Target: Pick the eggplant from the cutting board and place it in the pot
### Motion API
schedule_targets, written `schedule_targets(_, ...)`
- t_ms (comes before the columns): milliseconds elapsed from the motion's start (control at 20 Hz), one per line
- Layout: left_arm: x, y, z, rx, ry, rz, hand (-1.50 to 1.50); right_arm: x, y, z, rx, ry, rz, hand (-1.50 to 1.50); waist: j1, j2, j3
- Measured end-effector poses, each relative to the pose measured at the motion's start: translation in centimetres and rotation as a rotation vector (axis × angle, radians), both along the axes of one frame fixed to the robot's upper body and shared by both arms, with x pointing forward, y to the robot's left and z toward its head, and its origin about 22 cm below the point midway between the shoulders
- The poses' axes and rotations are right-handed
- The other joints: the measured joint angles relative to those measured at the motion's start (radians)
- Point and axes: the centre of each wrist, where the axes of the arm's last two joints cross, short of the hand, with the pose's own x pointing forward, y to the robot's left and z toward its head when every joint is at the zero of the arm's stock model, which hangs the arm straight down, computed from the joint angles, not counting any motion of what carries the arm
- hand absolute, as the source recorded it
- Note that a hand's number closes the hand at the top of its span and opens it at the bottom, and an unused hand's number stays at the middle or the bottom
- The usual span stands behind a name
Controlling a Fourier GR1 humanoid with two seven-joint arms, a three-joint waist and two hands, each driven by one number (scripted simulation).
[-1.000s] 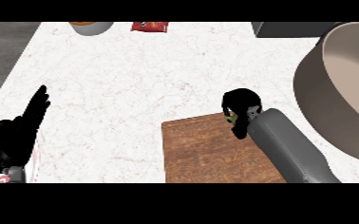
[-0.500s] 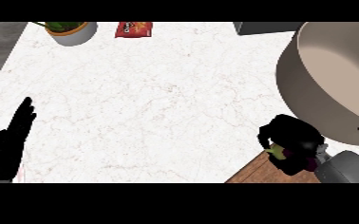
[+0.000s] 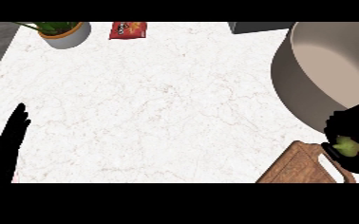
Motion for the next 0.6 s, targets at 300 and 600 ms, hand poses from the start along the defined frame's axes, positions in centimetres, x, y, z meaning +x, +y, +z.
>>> schedule_targets(300, 0.7, -0.6, 0.7, -0.001, -0.015, -0.028, 0.00, -3.3, -4.5, 3.0, 0.231, -0.084, -0.084, 1.50, 0.033, 0.011, -0.001)
schedule_targets(600, 1.8, -1.4, 0.6, 0.000, -0.028, -0.091, 0.00, -5.4, -8.7, 6.1, 0.390, -0.099, -0.166, 1.50, 0.093, 0.024, -0.002)
